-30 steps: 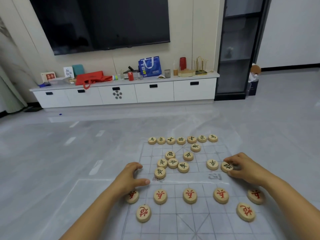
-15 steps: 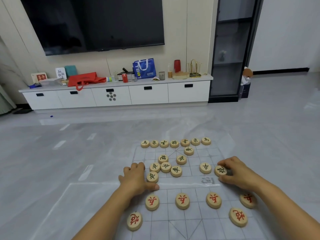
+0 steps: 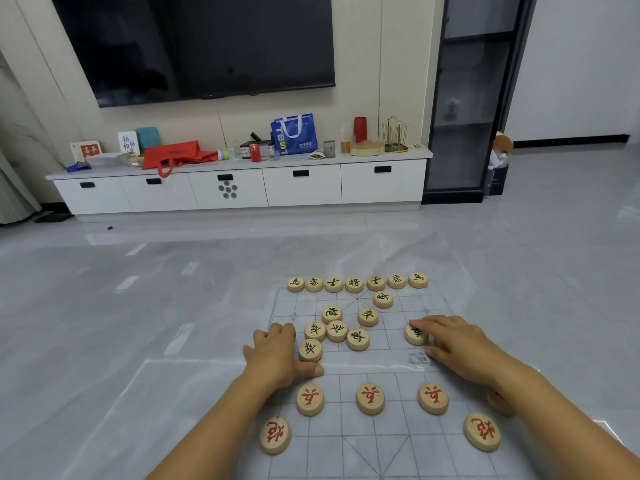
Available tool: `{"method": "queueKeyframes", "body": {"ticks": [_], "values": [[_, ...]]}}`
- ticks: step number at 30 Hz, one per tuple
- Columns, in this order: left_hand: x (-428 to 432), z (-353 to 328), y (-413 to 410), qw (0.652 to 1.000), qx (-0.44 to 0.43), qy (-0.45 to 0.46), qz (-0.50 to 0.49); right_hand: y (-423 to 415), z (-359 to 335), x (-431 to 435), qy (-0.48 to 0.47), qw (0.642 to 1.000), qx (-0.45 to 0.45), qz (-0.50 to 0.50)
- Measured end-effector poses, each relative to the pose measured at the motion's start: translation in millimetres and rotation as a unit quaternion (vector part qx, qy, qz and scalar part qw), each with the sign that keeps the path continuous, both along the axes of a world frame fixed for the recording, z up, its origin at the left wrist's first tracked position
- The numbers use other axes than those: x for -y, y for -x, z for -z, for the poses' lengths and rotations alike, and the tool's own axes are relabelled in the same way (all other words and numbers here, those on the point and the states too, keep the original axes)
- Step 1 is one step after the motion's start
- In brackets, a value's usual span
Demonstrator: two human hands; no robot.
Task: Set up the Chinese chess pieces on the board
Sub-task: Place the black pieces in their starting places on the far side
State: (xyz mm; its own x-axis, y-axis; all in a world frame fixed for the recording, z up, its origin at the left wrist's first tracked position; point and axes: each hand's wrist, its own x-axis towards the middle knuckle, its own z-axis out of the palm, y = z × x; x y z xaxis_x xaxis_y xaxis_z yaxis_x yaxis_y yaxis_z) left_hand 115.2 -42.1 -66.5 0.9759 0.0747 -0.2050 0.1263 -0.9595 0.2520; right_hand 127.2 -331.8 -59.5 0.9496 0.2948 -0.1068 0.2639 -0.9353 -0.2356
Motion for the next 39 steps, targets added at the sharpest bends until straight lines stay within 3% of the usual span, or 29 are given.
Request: {"method": "queueKeyframes", "body": {"ticks": [9,13,18,27,34,36,39], "values": [[1,-1,0,1.0,-0.003,-0.002,0.004,1,0,0,-0.008,1.0,0.012,0.006],[1,-3,0,1.0,-0.011,-0.001,0.004,1,-5,-17,-0.004,0.998,0.069,0.0],[0,-4,0,1.0,-0.015,-0.007,0.01,-4,-16,-68,-0.002,0.997,0.027,-0.078],[0,-6,0,0.999,-0.024,-0.022,0.021,-9,-9,-97,0.033,0.999,0.021,-0.033],[-8,-16,-11,0.998,-0.056,0.005,0.016,-41,-17,-4,-0.079,0.984,0.027,0.157],[-8,-19,-20,0.999,-0.038,0.004,-0.001,-46,-9,25,-0.098,0.977,0.013,0.189],[0,-19,-32,1.0,0.01,0.023,-0.017,-45,4,43,-0.203,0.956,0.006,0.212]]}}
